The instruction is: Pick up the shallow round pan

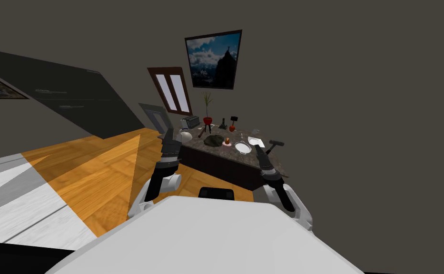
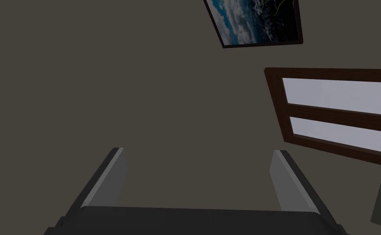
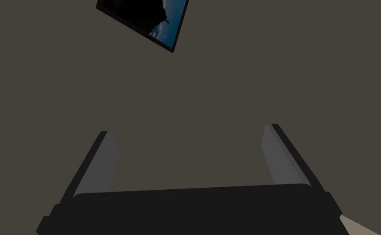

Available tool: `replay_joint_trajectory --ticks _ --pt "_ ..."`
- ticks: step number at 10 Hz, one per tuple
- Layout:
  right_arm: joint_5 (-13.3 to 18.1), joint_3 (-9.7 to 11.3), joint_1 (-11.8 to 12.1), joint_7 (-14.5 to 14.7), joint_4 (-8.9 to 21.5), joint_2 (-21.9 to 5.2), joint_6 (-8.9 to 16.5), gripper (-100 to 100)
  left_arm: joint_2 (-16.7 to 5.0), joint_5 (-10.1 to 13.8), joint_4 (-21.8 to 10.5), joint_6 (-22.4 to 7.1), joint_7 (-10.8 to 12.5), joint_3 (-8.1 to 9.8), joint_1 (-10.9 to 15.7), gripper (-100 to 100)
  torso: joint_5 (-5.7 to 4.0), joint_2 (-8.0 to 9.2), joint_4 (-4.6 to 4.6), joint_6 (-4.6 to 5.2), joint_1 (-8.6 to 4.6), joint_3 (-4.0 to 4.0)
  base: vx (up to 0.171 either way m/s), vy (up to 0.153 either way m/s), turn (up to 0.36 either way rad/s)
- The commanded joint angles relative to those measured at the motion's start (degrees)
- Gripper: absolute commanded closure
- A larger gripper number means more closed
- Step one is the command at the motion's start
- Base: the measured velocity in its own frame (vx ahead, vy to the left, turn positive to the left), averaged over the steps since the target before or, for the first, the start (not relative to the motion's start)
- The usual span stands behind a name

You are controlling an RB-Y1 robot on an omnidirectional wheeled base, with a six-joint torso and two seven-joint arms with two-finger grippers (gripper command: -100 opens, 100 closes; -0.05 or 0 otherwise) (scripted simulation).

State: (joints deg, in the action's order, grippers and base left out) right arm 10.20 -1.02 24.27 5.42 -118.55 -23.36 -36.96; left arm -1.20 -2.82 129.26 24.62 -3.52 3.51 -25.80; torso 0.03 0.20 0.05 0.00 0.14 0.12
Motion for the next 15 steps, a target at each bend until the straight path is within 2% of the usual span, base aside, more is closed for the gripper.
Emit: replay_joint_trajectory --ticks 1,2,3,4,5,6,7,8,9,10,11,12,13,14,15 --pt "0.7 -0.1 -0.3 0.4 0.8 -2.0 0.2 -100 0.0 0.0 0.0 0.0 0.0 0.0 0.0 0 0.0 0.0 0.0 0.0 0.0 0.0 -0.048 0.027 -0.035" --pt "2.2 -0.2 -0.7 1.3 2.6 -4.1 0.4 -100 0.0 0.0 0.0 0.0 0.0 0.0 0.0 0 0.0 -0.02 0.0 -0.01 -0.02 -0.01 -0.057 0.033 -0.05" --pt "2.2 -0.2 -0.7 1.3 2.6 -4.8 0.4 -100 0.0 0.0 0.0 0.0 0.0 0.0 0.0 0 0.0 0.01 0.0 0.0 -0.01 0.0 -0.043 0.028 -0.032" --pt "3.9 -0.2 -1.1 2.4 4.5 -6.9 0.5 -100 0.0 0.0 0.0 0.0 0.0 0.0 0.0 0 0.0 -0.04 0.0 -0.01 -0.02 -0.02 -0.047 0.033 -0.046" --pt "3.9 -0.2 -1.1 2.4 4.5 -7.7 0.5 -100 0.0 0.0 0.0 0.0 0.0 0.0 0.0 0 0.0 -0.04 -0.01 -0.01 -0.01 -0.02 -0.041 0.03 -0.024" --pt "5.6 -0.3 -1.4 3.5 6.5 -9.7 0.8 -100 0.0 0.0 0.0 0.0 0.0 0.0 0.0 0 0.0 -0.05 -0.01 -0.01 -0.01 -0.03 -0.044 0.025 -0.032" --pt "5.6 -0.3 -1.4 3.5 6.5 -10.6 0.8 -100 0.0 0.0 0.0 0.0 0.0 0.0 0.0 0 -0.01 -0.04 -0.01 0.0 -0.03 -0.02 -0.036 0.032 -0.02" --pt "7.4 -0.5 -1.7 4.7 8.5 -12.6 1.0 -100 0.0 0.0 0.0 0.0 0.0 0.0 0.0 0 0.0 -0.07 -0.01 -0.01 -0.01 -0.03 -0.037 0.05 -0.022" --pt "7.4 -0.5 -1.7 4.7 8.5 -13.5 1.0 -100 0.0 0.0 0.0 0.0 0.0 0.0 0.0 0 0.01 -0.08 -0.01 -0.01 0.05 -0.04 -0.029 0.042 -0.014" --pt "9.3 -0.6 -2.0 5.9 10.6 -15.4 1.3 -100 0.0 0.0 0.0 0.0 0.0 0.0 0.0 0 0.01 -0.1 -0.02 -0.01 0.04 -0.05 -0.034 0.049 -0.011" --pt "9.3 -0.6 -2.0 5.9 10.6 -16.4 1.3 -100 0.0 0.0 0.0 0.0 0.0 0.0 0.0 0 0.01 -0.09 -0.02 -0.01 0.06 -0.05 -0.034 0.036 -0.01" --pt "11.3 -0.8 -2.1 7.3 12.8 -18.3 1.7 -100 0.0 0.0 0.0 0.0 0.0 0.0 0.0 0 0.01 -0.1 -0.01 -0.02 0.02 -0.05 -0.039 0.04 0.005" --pt "11.3 -0.8 -2.1 7.3 12.8 -19.3 1.7 -100 0.0 0.0 0.0 0.0 0.0 0.0 0.0 0 0.01 -0.08 -0.01 -0.01 0.03 -0.04 -0.027 0.039 -0.002" --pt "13.3 -1.0 -2.2 8.7 15.0 -21.2 2.0 -100 0.0 0.0 0.0 0.0 0.0 0.0 0.0 0 0.01 -0.11 -0.02 -0.01 0.02 -0.06 -0.022 0.05 0.014" --pt "13.3 -1.0 -2.2 8.7 15.0 -22.1 2.0 -100 0.0 0.0 0.0 0.0 0.0 0.0 0.0 0 0.02 -0.13 -0.02 -0.02 0.06 -0.07 -0.016 0.043 0.005"
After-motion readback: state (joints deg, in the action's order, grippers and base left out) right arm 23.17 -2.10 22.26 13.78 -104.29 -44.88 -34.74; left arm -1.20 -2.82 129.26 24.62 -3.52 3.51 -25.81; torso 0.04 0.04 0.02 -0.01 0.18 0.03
